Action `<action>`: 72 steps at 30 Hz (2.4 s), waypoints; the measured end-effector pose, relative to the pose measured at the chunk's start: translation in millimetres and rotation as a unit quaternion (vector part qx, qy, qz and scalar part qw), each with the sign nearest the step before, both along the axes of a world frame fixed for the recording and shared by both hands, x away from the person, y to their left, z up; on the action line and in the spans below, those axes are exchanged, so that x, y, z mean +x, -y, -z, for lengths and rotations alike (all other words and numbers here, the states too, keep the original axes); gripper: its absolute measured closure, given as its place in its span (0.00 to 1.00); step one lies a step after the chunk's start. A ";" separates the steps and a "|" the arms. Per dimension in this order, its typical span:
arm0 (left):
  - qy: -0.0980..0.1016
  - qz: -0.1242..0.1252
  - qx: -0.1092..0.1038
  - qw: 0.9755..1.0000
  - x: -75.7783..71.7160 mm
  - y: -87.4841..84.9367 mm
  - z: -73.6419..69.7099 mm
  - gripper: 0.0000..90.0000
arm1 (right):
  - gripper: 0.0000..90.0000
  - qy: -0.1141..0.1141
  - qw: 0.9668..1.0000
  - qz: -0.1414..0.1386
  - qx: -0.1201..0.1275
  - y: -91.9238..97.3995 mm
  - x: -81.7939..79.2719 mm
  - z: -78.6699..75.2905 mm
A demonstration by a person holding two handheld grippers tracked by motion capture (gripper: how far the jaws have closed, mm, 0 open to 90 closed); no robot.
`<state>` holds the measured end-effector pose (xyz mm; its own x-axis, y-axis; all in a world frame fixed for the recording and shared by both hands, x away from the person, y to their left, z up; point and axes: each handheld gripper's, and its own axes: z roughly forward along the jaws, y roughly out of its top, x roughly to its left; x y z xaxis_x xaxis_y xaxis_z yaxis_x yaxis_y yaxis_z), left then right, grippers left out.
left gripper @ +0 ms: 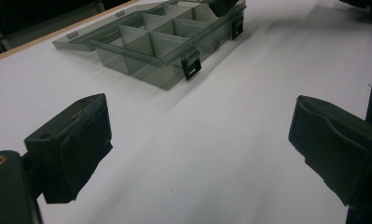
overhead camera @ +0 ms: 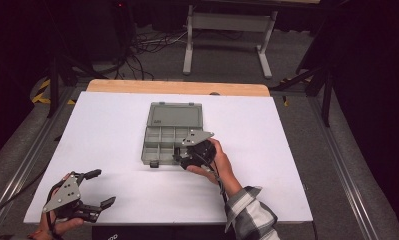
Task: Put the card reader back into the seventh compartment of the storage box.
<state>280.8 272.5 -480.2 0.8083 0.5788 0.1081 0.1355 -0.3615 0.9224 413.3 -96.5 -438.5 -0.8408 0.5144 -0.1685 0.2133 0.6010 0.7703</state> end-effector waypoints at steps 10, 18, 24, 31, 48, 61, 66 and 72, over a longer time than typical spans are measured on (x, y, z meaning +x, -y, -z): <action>0.000 0.000 0.000 1.000 0.2 0.2 0.2 0.07 | 0.37 0.020 1.000 0.003 0.014 2.8 -4.7 -5.7; 0.000 -0.001 -0.002 1.000 -0.1 -0.1 -0.1 0.08 | 0.35 0.030 0.999 0.006 0.023 5.0 -7.5 -9.2; 0.000 -0.001 0.000 1.000 -0.3 -0.2 -0.3 0.08 | 0.32 0.060 0.997 0.017 0.038 8.5 -11.6 -14.9; 0.000 -0.001 -0.001 1.000 -0.2 -0.4 -0.3 0.08 | 0.30 0.075 0.996 0.021 0.046 10.1 -14.5 -18.2; 0.000 0.000 -0.001 1.000 -0.3 -1.1 -0.4 0.08 | 0.19 0.097 0.993 0.038 0.054 10.1 -21.1 -23.4; -0.002 0.001 -0.002 1.000 0.5 -0.9 0.0 0.08 | 0.15 0.097 0.993 0.048 0.053 11.7 -21.9 -24.2; -0.002 0.001 -0.002 1.000 0.7 -1.3 0.0 0.08 | 0.14 0.099 0.993 0.052 0.047 11.3 -22.3 -24.2; -0.001 0.000 -0.002 1.000 0.3 -1.7 -0.2 0.08 | 0.14 0.105 0.992 0.056 0.039 12.1 -26.0 -27.3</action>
<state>281.1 274.2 -480.0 0.8083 0.5795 0.1036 0.1383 -0.3581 0.9234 387.3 -108.5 -411.2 -0.7286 0.6207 -0.2896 0.1055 0.5195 0.8480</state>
